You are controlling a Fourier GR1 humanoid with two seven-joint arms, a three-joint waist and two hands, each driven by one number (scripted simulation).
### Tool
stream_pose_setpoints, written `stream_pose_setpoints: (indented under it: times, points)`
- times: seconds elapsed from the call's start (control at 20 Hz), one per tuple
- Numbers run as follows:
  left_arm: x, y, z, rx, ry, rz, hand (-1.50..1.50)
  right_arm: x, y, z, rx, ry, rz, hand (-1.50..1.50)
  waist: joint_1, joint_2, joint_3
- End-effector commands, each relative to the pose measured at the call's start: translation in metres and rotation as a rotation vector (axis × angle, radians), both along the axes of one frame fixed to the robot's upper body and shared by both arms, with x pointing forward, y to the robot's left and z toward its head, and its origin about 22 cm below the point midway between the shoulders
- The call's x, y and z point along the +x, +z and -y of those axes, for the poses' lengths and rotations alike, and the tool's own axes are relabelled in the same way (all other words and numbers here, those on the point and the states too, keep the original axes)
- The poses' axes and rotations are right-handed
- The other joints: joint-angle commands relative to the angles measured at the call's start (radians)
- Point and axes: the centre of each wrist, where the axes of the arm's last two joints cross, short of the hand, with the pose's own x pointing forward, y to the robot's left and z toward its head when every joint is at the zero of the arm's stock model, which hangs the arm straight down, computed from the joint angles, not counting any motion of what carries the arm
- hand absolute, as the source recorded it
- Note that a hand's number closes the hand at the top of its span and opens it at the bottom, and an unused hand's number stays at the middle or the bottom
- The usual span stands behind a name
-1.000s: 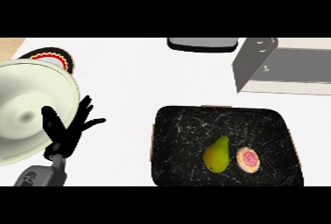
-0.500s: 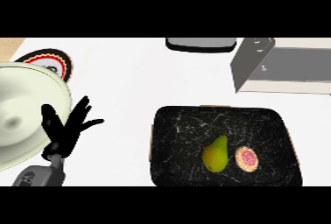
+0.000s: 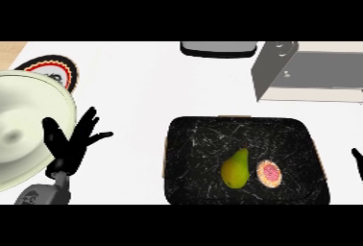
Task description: Pick the cupcake from the tray and place it in the tiered shelf
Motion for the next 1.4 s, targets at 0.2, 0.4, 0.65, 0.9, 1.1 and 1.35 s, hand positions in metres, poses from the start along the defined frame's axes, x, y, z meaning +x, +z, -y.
stream_pose_setpoints:
  times: [0.2, 0.4, 0.65, 0.9, 1.1, 1.35]
  points:
    - [-0.007, -0.015, 0.0, 0.003, 0.011, -0.076, 0.0, 0.018, -0.03, -0.024, -0.027, -0.156, -0.165, -1.5, -0.018, 0.003, -0.004]
    - [-0.002, 0.001, -0.017, 0.018, 0.024, -0.07, 0.0, 0.035, -0.044, -0.031, -0.069, -0.173, -0.185, -1.5, -0.017, 0.0, -0.001]
    - [-0.008, -0.016, 0.001, 0.005, 0.038, -0.057, 0.0, 0.056, -0.053, -0.061, -0.076, -0.18, -0.144, -1.5, -0.026, -0.001, -0.001]
    - [0.003, -0.007, -0.009, 0.015, 0.031, -0.073, 0.0, 0.057, -0.05, -0.08, -0.083, -0.158, -0.123, -1.5, -0.045, -0.004, 0.001]
    - [-0.006, -0.013, -0.018, 0.002, 0.047, -0.065, 0.0, 0.064, -0.074, -0.079, -0.093, -0.151, -0.131, -1.5, -0.043, -0.005, 0.002]
    - [-0.017, -0.015, -0.02, 0.009, 0.024, -0.093, 0.0, 0.066, -0.078, -0.094, -0.122, 0.118, -0.274, 1.5, -0.028, -0.003, 0.001]
